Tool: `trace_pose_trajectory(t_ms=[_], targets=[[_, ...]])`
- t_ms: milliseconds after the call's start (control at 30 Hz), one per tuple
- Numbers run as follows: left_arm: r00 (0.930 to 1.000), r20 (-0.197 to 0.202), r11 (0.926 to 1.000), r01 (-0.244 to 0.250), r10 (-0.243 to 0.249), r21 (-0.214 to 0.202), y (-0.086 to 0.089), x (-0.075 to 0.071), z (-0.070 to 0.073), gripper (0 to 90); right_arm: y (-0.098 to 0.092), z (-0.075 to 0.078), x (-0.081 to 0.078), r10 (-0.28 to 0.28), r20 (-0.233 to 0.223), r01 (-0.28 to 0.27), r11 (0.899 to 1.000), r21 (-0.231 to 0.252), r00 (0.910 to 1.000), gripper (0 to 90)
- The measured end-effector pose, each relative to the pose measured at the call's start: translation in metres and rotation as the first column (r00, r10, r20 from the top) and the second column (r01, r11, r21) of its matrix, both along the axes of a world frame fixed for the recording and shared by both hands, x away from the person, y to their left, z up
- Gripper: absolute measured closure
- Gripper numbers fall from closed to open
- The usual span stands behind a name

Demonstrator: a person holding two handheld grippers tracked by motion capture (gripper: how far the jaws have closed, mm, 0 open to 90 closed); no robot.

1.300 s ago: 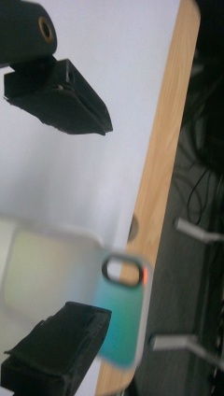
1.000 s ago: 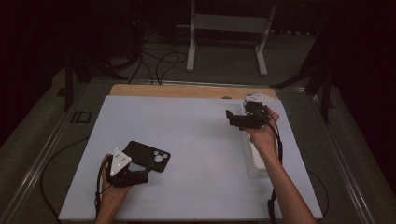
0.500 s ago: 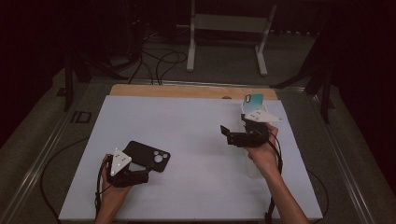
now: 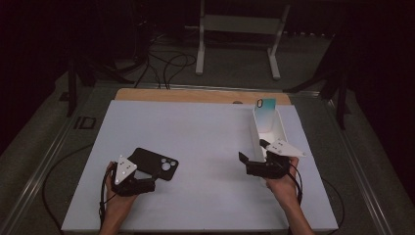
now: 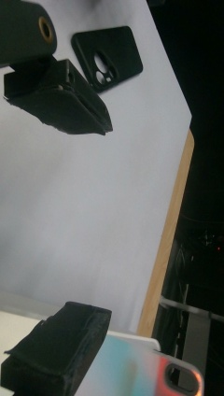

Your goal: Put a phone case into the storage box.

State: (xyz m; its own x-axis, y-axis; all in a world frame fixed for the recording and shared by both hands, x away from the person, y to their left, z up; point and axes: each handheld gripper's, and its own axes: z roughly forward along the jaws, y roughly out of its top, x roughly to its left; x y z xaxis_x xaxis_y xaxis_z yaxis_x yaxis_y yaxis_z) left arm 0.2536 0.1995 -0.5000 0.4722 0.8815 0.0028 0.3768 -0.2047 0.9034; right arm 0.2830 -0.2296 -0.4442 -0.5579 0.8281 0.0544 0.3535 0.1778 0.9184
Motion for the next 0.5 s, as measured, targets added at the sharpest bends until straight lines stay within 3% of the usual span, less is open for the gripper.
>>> trace_pose_trajectory(t_ms=[233,500], targets=[[1.0000,-0.005,1.0000,0.002,-0.002,-0.003,0.000,0.001,-0.001,2.1,-0.009,-0.015,-0.020,0.010,0.064,-0.010,1.000,0.001,0.9979,9.4],[0.9999,-0.004,0.9999,0.013,-0.013,-0.002,0.001,0.000,0.000,1.9,-0.021,-0.025,-0.030,0.004,0.081,-0.008,0.999,0.041,0.9967,9.6]])
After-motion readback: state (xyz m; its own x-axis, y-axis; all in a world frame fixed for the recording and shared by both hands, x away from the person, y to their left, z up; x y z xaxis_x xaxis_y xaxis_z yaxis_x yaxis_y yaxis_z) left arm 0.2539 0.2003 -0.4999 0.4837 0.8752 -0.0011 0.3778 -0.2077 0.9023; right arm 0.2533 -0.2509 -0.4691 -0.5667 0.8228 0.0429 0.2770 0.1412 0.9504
